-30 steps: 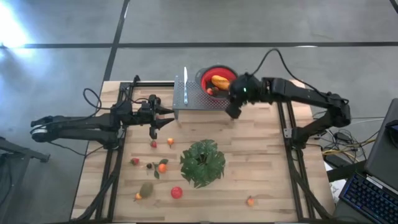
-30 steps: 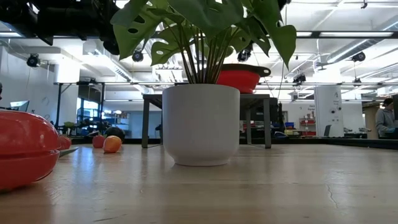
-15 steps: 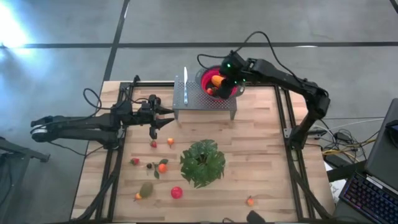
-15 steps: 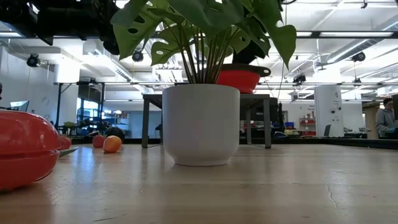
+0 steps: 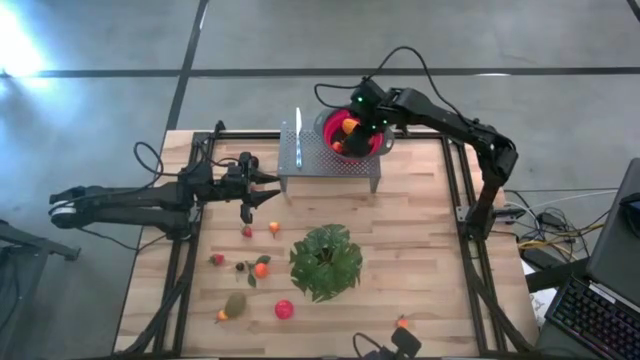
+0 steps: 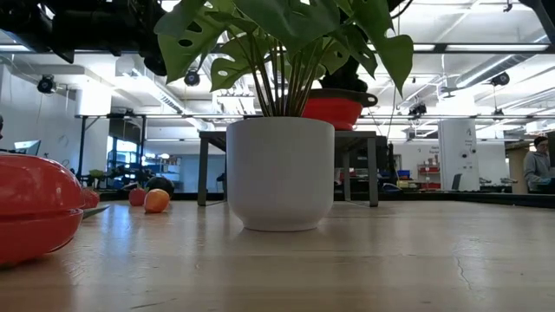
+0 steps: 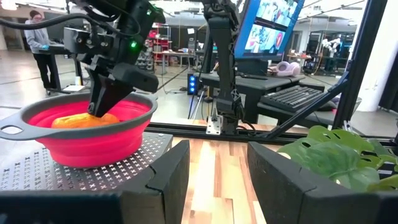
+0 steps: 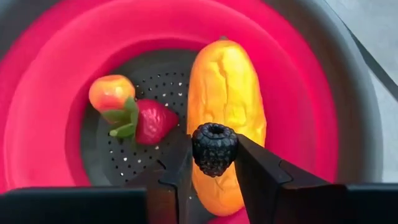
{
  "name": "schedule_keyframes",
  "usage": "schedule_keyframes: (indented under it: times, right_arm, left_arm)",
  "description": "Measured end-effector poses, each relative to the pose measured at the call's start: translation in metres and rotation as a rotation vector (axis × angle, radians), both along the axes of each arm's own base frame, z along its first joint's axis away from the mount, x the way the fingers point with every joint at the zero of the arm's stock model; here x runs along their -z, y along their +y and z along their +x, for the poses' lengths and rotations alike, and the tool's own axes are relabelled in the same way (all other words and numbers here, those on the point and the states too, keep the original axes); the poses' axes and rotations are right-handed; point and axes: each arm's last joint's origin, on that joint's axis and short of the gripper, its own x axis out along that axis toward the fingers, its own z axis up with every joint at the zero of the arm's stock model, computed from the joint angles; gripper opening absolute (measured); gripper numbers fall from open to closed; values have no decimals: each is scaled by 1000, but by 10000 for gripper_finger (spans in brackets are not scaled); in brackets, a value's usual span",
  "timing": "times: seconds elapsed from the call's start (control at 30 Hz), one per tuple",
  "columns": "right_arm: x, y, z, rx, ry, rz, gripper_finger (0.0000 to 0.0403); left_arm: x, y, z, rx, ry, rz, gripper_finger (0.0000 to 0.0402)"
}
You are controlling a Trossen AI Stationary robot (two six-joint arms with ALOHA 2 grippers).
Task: Pick & Place Fruit
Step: Put the blackberry into the red strainer bowl on the shelf
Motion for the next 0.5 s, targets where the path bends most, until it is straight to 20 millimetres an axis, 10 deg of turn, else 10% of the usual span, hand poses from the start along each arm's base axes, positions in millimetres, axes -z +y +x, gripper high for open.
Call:
schedule_keyframes:
  times: [0.5]
  right_arm:
    - [1, 1, 0, 4, 9, 7, 156]
  left_arm:
    - [0, 0, 0, 0, 0, 0, 167]
